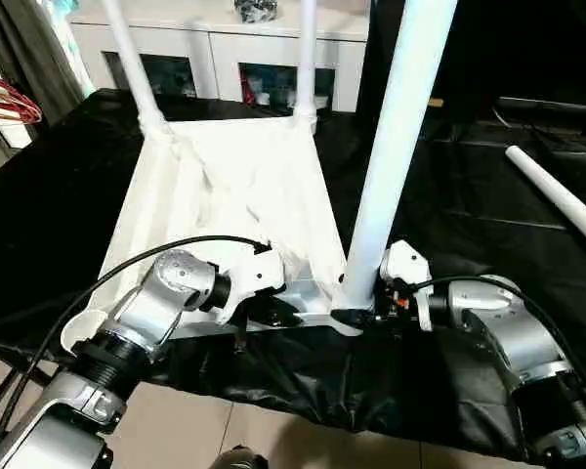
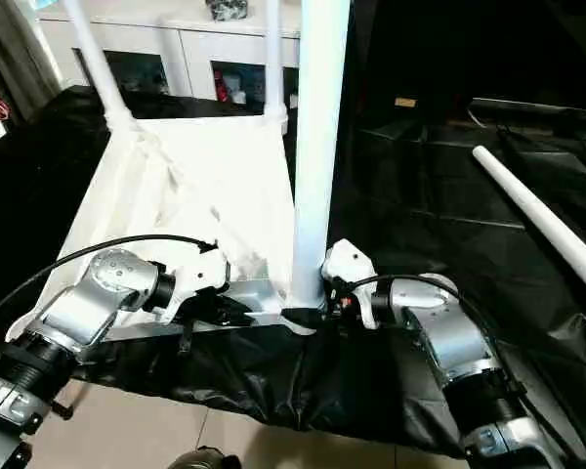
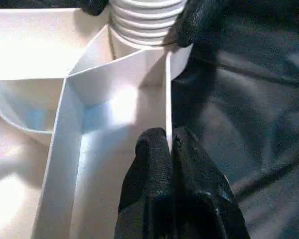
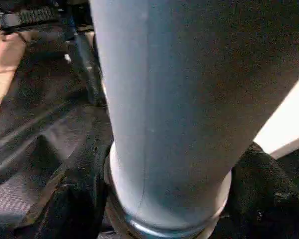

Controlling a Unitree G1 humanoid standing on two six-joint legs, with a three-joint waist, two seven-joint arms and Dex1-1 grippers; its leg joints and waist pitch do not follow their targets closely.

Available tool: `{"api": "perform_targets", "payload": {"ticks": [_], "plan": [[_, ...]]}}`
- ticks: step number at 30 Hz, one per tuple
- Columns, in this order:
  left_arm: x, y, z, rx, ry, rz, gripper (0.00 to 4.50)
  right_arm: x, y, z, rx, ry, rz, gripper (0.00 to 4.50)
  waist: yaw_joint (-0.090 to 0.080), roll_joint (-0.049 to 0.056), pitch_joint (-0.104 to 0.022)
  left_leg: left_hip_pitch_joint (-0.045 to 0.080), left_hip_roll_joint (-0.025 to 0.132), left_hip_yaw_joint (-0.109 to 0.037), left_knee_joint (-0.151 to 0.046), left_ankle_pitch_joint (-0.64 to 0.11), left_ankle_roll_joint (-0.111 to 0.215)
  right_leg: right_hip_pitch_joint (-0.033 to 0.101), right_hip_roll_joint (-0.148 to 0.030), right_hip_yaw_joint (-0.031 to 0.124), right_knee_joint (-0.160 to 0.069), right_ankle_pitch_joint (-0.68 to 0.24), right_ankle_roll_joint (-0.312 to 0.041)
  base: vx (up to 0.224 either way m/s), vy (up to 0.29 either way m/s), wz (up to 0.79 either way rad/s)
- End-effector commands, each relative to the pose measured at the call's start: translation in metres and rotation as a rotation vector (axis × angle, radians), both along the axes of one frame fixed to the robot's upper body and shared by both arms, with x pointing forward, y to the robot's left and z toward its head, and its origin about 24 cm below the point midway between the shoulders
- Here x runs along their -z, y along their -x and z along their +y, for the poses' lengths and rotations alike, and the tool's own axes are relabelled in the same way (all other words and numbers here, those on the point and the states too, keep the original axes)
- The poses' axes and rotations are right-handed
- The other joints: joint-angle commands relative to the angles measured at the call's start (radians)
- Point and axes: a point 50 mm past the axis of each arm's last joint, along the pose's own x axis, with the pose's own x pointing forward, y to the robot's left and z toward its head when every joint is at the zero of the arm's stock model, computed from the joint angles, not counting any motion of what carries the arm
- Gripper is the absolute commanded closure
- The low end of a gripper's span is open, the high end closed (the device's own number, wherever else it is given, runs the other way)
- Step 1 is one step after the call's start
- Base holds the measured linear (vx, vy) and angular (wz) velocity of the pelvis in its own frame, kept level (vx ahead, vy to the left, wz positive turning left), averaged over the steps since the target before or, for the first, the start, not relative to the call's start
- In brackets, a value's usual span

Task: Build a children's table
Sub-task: Rotate leg to tighten

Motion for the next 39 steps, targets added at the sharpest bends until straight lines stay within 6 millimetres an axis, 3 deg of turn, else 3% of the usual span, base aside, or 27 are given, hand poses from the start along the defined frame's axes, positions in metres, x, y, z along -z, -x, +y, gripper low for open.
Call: {"api": "perform_targets", "payload": {"ticks": [1,3,5,8,13,14,19,25,27,28,29,32,35,39], "plan": [[-0.01,-0.01,-0.018,-0.066,0.039,-0.063,4.5,0.013,-0.008,0.01,0.134,0.035,-0.014,1.78,-0.011,-0.012,-0.06,0.036,0.105,-0.053,-0.081,-0.275,-0.006,0.027,-0.117,0.072,-0.085,-0.291,-0.207,0.0,0.0,0.0],[-0.011,-0.017,-0.023,-0.143,0.055,-0.078,4.5,0.018,-0.017,0.013,0.275,0.014,-0.003,1.78,-0.02,-0.015,-0.055,0.04,0.103,-0.061,-0.085,-0.334,-0.032,0.028,-0.122,0.069,-0.097,-0.414,-0.179,0.0,0.0,0.0],[-0.012,-0.023,-0.029,-0.231,0.066,-0.094,4.5,0.022,-0.023,0.018,0.384,-0.036,0.023,1.78,-0.032,-0.015,-0.056,0.038,0.103,-0.066,-0.089,-0.358,-0.047,0.032,-0.121,0.068,-0.101,-0.453,-0.154,0.0,0.0,0.0],[-0.014,-0.03,-0.038,-0.337,0.082,-0.111,4.5,0.026,-0.028,0.027,0.501,-0.083,0.051,1.78,-0.047,-0.01,-0.056,0.041,0.102,-0.067,-0.089,-0.379,-0.055,0.026,-0.12,0.07,-0.103,-0.43,-0.156,0.0,0.0,0.0],[-0.014,-0.029,-0.046,-0.358,0.099,-0.108,4.5,0.028,-0.029,0.038,0.524,-0.103,0.055,1.78,-0.049,-0.013,-0.059,0.037,0.101,-0.06,-0.087,-0.328,-0.031,0.028,-0.116,0.073,-0.099,-0.347,-0.171,0.0,0.0,0.0],[-0.014,-0.024,-0.056,-0.331,0.115,-0.101,4.5,0.028,-0.028,0.05,0.517,-0.146,0.071,1.22,-0.05,-0.011,-0.06,0.035,0.101,-0.059,-0.087,-0.316,-0.025,0.031,-0.116,0.074,-0.095,-0.322,-0.178,0.0,0.0,0.0],[-0.015,-0.018,-0.061,-0.266,0.134,-0.102,4.5,0.025,-0.03,0.055,0.51,-0.172,0.078,0.79,-0.054,-0.008,-0.062,0.033,0.101,-0.058,-0.087,-0.291,-0.01,0.034,-0.115,0.073,-0.09,-0.264,-0.196,0.0,0.0,0.0],[-0.016,-0.009,-0.053,-0.16,0.138,-0.099,4.5,0.015,-0.028,0.045,0.371,-0.1,-0.017,0.71,-0.053,-0.009,-0.067,0.029,0.102,-0.055,-0.084,-0.249,0.005,0.039,-0.111,0.071,-0.077,-0.18,-0.211,0.0,0.0,0.0],[-0.016,-0.006,-0.047,-0.121,0.133,-0.09,4.5,0.01,-0.024,0.038,0.288,-0.088,-0.034,0.71,-0.051,-0.01,-0.067,0.028,0.101,-0.053,-0.081,-0.215,0.026,0.04,-0.11,0.072,-0.073,-0.133,-0.222,0.0,0.0,0.0],[-0.016,-0.005,-0.045,-0.108,0.132,-0.09,4.5,0.009,-0.022,0.036,0.261,-0.084,-0.037,0.71,-0.05,-0.015,-0.069,0.028,0.101,-0.051,-0.079,-0.21,0.033,0.042,-0.11,0.071,-0.073,-0.126,-0.223,0.0,0.0,0.0],[-0.016,-0.003,-0.041,-0.081,0.133,-0.078,4.5,0.006,-0.019,0.031,0.207,-0.072,-0.043,0.71,-0.044,-0.011,-0.069,0.027,0.102,-0.05,-0.077,-0.193,0.049,0.042,-0.11,0.071,-0.069,-0.112,-0.225,0.0,0.0,0.0],[-0.016,0.0,-0.038,-0.039,0.136,-0.069,4.5,0.004,-0.017,0.026,0.162,-0.069,-0.038,0.71,-0.036,-0.011,-0.068,0.029,0.104,-0.05,-0.077,-0.192,0.054,0.039,-0.108,0.07,-0.07,-0.127,-0.227,0.0,0.0,0.0],[-0.016,0.004,-0.031,0.018,0.116,-0.049,4.5,0.0,-0.012,0.018,0.077,-0.064,-0.017,0.71,-0.029,-0.011,-0.065,0.035,0.107,-0.049,-0.079,-0.23,0.039,0.034,-0.109,0.072,-0.076,-0.179,-0.221,0.0,0.0,0.0],[-0.014,0.007,-0.022,0.08,0.078,-0.038,4.5,-0.002,-0.003,0.01,-0.029,-0.04,0.027,0.71,-0.02,-0.013,-0.065,0.034,0.107,-0.049,-0.08,-0.233,0.035,0.035,-0.108,0.072,-0.076,-0.2,-0.21,0.0,0.0,0.0]]}}
